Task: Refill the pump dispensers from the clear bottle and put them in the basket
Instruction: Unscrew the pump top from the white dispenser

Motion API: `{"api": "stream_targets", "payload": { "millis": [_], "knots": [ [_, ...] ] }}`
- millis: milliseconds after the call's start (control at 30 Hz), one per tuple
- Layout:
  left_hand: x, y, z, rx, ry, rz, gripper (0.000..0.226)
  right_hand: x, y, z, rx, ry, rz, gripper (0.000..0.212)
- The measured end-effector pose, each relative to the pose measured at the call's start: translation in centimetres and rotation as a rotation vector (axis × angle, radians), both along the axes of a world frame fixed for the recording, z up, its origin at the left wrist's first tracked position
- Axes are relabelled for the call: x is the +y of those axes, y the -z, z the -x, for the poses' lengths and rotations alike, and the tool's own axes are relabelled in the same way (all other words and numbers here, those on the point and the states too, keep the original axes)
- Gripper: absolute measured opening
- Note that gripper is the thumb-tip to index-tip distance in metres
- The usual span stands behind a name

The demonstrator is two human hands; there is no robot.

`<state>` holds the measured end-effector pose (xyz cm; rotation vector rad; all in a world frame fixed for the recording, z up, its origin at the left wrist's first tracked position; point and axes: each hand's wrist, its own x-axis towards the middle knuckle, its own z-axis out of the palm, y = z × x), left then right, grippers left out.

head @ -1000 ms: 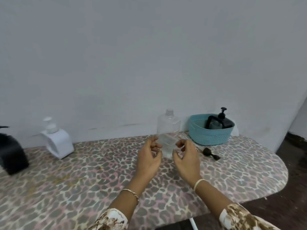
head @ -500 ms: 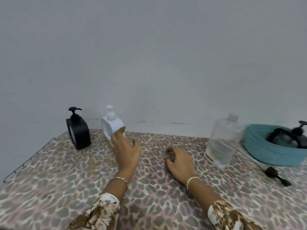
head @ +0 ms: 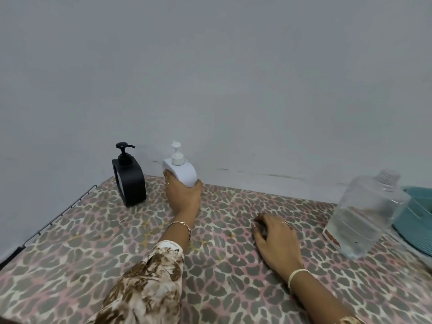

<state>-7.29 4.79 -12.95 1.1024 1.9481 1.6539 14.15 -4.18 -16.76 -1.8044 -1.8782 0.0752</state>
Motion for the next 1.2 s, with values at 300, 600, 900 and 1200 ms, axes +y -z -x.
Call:
{"api": "stream_targets", "payload": {
  "millis": [300, 600, 900, 1200],
  "knots": [
    [-2.4, -0.1, -1.4, -0.077, 0.254, -0.044, 0.069, -0.4, -0.7, 0.3, -0.009, 0.006, 0.040, 0.026],
    [-8.0, -0.3, -7.0, -0.090, 0.604, 0.003, 0.058, -2.1, -3.1, -1.1, 0.458, 0.062, -0.088, 0.030],
    [-11.8, 1.0, -12.1, -0.137, 0.859, 0.019, 0.058, -4.0, -7.9, -3.0, 0.490, 0.095, -0.236, 0.043],
    [-12.2, 1.1, -13.5, -0.081, 0.734, 0.025, 0.051, -3.2, -8.8, -2.7, 0.363, 0.199, -0.217, 0.032]
  ]
}}
